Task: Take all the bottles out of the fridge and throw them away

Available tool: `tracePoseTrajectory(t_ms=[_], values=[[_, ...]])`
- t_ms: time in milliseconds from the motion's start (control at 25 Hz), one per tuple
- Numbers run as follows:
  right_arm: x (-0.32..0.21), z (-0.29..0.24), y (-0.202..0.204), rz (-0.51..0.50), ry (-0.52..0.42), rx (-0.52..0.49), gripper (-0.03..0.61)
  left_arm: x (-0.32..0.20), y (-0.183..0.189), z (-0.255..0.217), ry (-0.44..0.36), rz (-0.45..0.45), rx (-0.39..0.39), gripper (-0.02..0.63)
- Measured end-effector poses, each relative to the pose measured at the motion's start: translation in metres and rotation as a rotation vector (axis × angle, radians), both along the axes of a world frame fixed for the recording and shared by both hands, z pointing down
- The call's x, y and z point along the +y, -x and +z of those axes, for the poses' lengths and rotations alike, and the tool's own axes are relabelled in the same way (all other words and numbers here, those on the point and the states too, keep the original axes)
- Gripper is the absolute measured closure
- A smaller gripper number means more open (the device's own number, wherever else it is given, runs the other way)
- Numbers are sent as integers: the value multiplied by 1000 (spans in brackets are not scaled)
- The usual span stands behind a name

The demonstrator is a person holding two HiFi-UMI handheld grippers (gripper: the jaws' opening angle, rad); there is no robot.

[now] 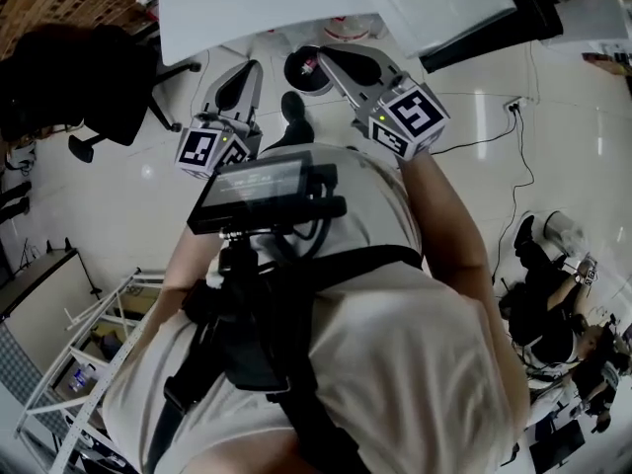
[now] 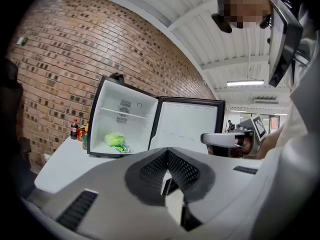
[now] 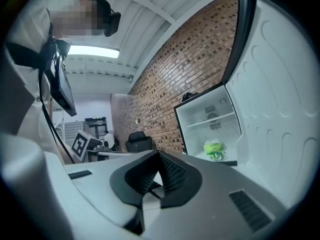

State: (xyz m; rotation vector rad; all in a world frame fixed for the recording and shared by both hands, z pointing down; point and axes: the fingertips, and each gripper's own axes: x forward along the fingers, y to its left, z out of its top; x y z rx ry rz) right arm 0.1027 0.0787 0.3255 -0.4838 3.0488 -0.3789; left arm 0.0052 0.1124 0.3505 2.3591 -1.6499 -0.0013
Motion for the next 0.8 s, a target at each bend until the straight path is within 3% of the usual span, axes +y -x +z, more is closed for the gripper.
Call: tracePoseTrajectory(t_ms=[200, 400, 560, 800], values=[[-53, 2, 47, 79, 4, 26, 578, -67, 37, -1, -18, 132, 26, 612], [-95, 12, 100, 144, 19, 48, 578, -116, 92, 15, 17, 181, 30, 611], [-121, 14, 119, 216, 26, 52, 578, -146, 115, 17, 13, 234, 23, 611], [-144, 18, 150, 247, 29, 51, 578, -178, 146, 18, 17, 249, 27, 611]])
